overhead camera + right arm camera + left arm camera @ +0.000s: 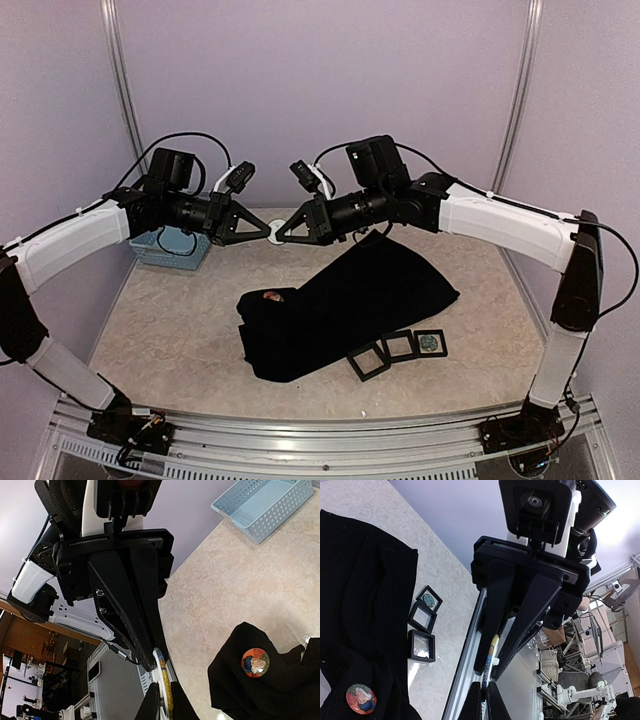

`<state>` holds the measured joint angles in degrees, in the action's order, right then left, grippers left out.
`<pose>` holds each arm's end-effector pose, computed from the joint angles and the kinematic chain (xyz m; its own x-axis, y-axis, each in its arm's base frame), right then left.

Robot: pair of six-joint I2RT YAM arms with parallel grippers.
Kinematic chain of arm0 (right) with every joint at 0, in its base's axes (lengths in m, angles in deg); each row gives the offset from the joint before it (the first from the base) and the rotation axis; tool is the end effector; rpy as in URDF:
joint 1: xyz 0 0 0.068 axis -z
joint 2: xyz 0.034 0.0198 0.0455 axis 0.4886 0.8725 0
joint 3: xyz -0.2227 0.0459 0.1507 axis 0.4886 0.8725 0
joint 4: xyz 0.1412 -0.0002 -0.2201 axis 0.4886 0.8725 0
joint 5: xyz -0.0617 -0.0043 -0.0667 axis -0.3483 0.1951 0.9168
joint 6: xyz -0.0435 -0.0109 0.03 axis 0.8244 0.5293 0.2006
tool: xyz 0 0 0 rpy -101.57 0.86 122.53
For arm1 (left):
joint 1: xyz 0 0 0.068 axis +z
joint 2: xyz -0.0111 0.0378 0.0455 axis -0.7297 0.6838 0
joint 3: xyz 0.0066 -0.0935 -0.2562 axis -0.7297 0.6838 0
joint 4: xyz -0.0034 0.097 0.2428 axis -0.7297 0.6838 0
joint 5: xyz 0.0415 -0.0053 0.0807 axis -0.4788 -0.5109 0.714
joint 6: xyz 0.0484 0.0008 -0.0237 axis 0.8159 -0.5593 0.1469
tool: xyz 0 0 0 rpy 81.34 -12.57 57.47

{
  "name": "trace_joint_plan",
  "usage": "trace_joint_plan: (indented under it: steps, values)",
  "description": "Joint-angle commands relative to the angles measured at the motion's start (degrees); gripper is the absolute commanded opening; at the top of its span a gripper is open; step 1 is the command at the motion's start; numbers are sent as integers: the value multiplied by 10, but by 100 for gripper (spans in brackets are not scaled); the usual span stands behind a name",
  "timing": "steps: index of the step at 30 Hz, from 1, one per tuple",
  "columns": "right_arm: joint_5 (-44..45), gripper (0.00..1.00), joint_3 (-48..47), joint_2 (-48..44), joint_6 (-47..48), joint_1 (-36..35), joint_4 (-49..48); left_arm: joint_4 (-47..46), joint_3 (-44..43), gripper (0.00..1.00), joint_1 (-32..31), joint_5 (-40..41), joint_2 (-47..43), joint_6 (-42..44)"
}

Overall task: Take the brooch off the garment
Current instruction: Close the brooch at the center of the board.

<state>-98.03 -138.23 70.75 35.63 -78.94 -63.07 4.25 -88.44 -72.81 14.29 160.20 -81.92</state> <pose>0.2633 0.3446 0.3528 -0.7776 -0.2263 -0.5867 -0.6287 0.2588 0.7334 0.2753 -0.1693 0.3401 -0.7775 0.1852 -0.6010 0.6267 0.1502 -0.7646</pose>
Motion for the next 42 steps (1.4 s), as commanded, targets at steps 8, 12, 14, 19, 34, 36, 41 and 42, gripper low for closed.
trace_joint_plan:
  steps: [8, 12, 14, 19, 34, 36, 41, 42]
  values:
    - [100, 6, 42, 9, -40, 24, 17, -3, -16, 0, -15, -39, -13, -4]
    - [112, 6, 57, 2, -54, 29, 9, 1, -15, 0, -15, -35, -15, -3]
    - [117, 6, 64, 0, -63, 31, 9, -1, -15, 0, -15, -34, -16, -3]
    - [130, 6, 71, -2, -75, 35, 12, 1, -15, 0, -15, -36, -16, -3]
    - [141, 8, 114, -27, -87, 44, -42, 7, -1, 0, 4, -4, -16, -16]
    - [129, 9, 121, -32, -82, 44, -64, 10, 1, 0, 8, -2, -14, -18]
    - [134, 11, 126, -41, -76, 46, -75, 13, 3, 0, 11, 5, -12, -21]
    - [132, 11, 126, -40, -76, 46, -75, 12, 2, 0, 11, 5, -10, -21]
